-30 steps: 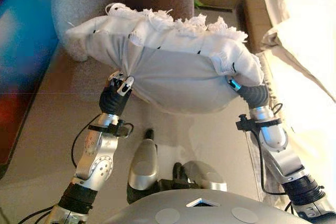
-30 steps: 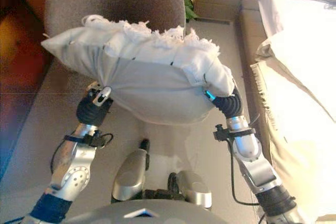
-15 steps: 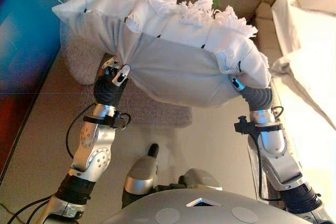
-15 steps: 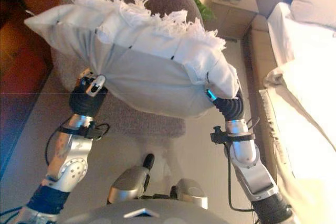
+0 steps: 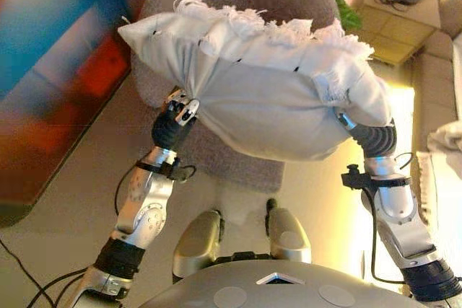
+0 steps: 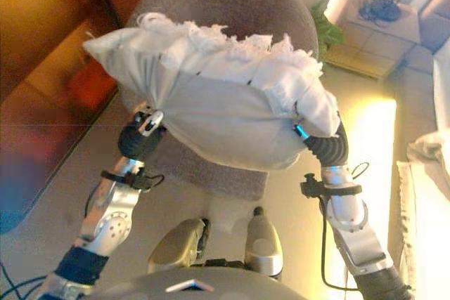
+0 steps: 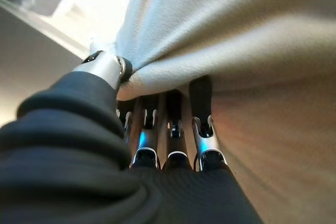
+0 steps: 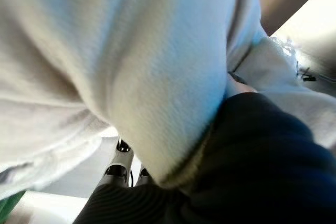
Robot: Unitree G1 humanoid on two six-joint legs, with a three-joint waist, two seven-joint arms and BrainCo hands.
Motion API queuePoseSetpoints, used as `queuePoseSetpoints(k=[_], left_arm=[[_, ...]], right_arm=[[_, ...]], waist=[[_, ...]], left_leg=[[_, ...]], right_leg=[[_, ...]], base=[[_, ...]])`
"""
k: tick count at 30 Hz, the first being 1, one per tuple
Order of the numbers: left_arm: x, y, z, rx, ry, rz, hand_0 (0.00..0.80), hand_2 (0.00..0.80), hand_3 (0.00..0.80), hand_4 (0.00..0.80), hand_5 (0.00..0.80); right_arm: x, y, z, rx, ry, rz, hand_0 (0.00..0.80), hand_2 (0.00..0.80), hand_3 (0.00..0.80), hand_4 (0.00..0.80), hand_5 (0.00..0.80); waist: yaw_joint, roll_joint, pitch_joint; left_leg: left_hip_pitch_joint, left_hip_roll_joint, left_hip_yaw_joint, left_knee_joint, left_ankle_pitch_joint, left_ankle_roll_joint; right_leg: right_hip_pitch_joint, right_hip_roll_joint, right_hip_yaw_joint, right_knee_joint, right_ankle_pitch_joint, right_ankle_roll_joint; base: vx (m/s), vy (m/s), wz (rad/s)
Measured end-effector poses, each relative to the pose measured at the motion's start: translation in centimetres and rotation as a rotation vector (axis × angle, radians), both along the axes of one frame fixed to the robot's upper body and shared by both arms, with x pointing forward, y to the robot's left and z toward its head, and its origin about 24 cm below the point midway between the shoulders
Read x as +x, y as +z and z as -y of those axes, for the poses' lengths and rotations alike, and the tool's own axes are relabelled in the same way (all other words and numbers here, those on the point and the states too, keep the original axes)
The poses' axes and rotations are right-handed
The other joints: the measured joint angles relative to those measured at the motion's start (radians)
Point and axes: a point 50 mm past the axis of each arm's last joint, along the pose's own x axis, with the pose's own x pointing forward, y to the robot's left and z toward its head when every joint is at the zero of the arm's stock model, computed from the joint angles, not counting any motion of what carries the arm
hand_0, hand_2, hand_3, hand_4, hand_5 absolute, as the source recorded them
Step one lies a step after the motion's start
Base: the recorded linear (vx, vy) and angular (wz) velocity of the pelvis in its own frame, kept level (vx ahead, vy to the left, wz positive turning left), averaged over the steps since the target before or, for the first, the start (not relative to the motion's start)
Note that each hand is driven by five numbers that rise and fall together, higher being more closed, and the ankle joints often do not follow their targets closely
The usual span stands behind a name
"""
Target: Pick up the cushion and take it to the sofa
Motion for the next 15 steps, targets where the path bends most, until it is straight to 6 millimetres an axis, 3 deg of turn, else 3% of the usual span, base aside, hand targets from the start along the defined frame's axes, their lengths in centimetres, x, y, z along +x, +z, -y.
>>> queuePoseSetpoints(k=[1,2,3,4,5,6,7,9,10,11,12,14,15], left_arm=[[-0.4,-0.4,0.1,-0.011,0.008,-0.021,0.800,0.800,0.800,0.800,0.800],[-0.5,-0.5,0.3,-0.015,0.011,-0.025,0.800,0.800,0.800,0.800,0.800],[-0.4,-0.2,0.4,-0.024,0.018,-0.014,0.800,0.800,0.800,0.800,0.800],[-0.1,-0.1,0.7,-0.038,0.027,-0.016,0.800,0.800,0.800,0.800,0.800],[0.0,-0.2,1.0,-0.047,0.032,-0.026,0.800,0.800,0.800,0.800,0.800],[0.0,-0.2,1.2,-0.044,0.026,-0.030,0.800,0.800,0.800,0.800,0.800],[0.0,-0.3,1.2,-0.041,0.024,-0.032,0.800,0.800,0.800,0.800,0.800],[-0.1,-0.5,1.2,-0.037,0.015,-0.035,0.800,0.800,0.800,0.800,0.800],[-0.3,-0.7,1.2,-0.034,0.015,-0.043,0.800,0.800,0.800,0.800,0.800],[-0.5,-0.9,1.1,-0.025,0.013,-0.046,0.800,0.800,0.800,0.800,0.800],[-0.5,-1.0,0.9,-0.008,0.013,-0.049,0.800,0.800,0.800,0.800,0.800],[-0.3,-0.6,-0.5,0.046,0.037,-0.037,0.800,0.800,0.800,0.800,0.800],[-0.1,-0.2,-1.5,0.082,0.057,-0.027,0.800,0.800,0.800,0.800,0.800]], right_arm=[[0.3,-0.2,0.1,-0.009,0.016,-0.023,0.800,0.800,0.800,0.800,0.800],[0.2,-0.5,0.2,-0.013,0.029,-0.039,0.800,0.800,0.800,0.800,0.800],[0.2,-0.4,0.2,-0.023,0.038,-0.038,0.800,0.800,0.800,0.800,0.800],[0.3,-0.3,0.3,-0.025,0.040,-0.035,0.800,0.800,0.800,0.800,0.800],[0.5,-0.3,0.3,-0.015,0.032,-0.038,0.800,0.800,0.800,0.800,0.800],[0.5,-0.3,0.4,-0.003,0.013,-0.038,0.800,0.800,0.800,0.800,0.800],[0.7,-0.2,0.5,0.007,0.000,-0.030,0.800,0.800,0.800,0.800,0.800],[0.7,-0.4,0.3,0.032,-0.023,-0.033,0.800,0.800,0.800,0.800,0.800],[0.7,-0.7,0.3,0.038,-0.030,-0.045,0.800,0.800,0.800,0.800,0.800],[0.6,-1.1,0.2,0.046,-0.038,-0.062,0.800,0.800,0.800,0.800,0.800],[0.5,-1.8,-0.2,0.066,-0.042,-0.088,0.800,0.800,0.800,0.800,0.800],[0.6,-2.7,-1.5,0.111,-0.020,-0.120,0.800,0.800,0.800,0.800,0.800],[0.8,-2.9,-2.0,0.118,-0.006,-0.126,0.800,0.800,0.800,0.800,0.800]], waist=[[0.007,0.021,-0.014],[-0.001,0.029,-0.037],[-0.012,0.017,-0.042],[-0.001,0.006,-0.040],[0.019,-0.018,-0.035],[0.034,-0.034,-0.035],[0.044,-0.039,-0.036],[0.063,-0.031,-0.041],[0.085,-0.022,-0.045],[0.098,-0.019,-0.046],[0.122,-0.039,-0.051],[0.146,-0.093,-0.071],[0.146,-0.099,-0.069]], left_leg=[[0.035,0.059,0.039,0.087,-0.004,-0.030],[0.057,0.088,0.050,0.058,-0.014,-0.055],[0.047,0.082,0.062,0.062,0.007,-0.081],[0.003,0.065,0.055,0.096,0.056,-0.126],[-0.029,0.051,0.060,0.089,0.068,-0.120],[-0.036,0.051,0.068,-0.024,0.058,-0.100],[-0.033,0.075,0.067,-0.174,0.074,-0.076],[-0.014,0.152,0.068,-0.434,0.144,-0.060],[-0.004,0.181,0.058,-0.518,0.188,-0.070],[0.016,0.196,0.063,-0.552,0.290,-0.109],[0.022,0.180,0.065,-0.554,0.337,-0.138],[0.022,0.135,0.100,-0.573,0.341,-0.114],[0.028,0.117,0.115,-0.565,0.330,-0.101]], right_leg=[[0.039,0.030,-0.025,-0.011,-0.002,-0.012],[0.062,0.038,-0.049,-0.021,-0.012,-0.015],[0.068,0.033,-0.039,-0.029,-0.015,-0.011],[0.081,0.017,-0.045,-0.063,-0.004,-0.009],[0.104,-0.010,-0.056,-0.111,0.018,-0.008],[0.127,-0.032,-0.077,-0.157,0.036,-0.005],[0.144,-0.040,-0.102,-0.185,0.041,-0.002],[0.178,-0.039,-0.149,-0.235,0.052,0.011],[0.197,-0.032,-0.153,-0.255,0.056,0.025],[0.217,-0.029,-0.148,-0.274,0.054,0.045],[0.226,-0.047,-0.128,-0.300,0.052,0.058],[0.224,-0.096,-0.108,-0.323,0.059,0.065],[0.219,-0.112,-0.111,-0.311,0.067,0.068]], base=[[0.405,-0.139,0.55],[0.391,-0.173,0.70],[0.369,-0.190,0.91],[0.346,-0.185,0.64],[0.352,-0.130,0.54],[0.384,-0.043,0.56],[0.397,0.024,0.63],[0.331,0.069,0.47],[0.254,0.146,0.21],[0.241,0.217,0.01],[0.235,0.256,-0.09],[0.270,0.265,-0.10],[0.162,0.142,-0.14]])
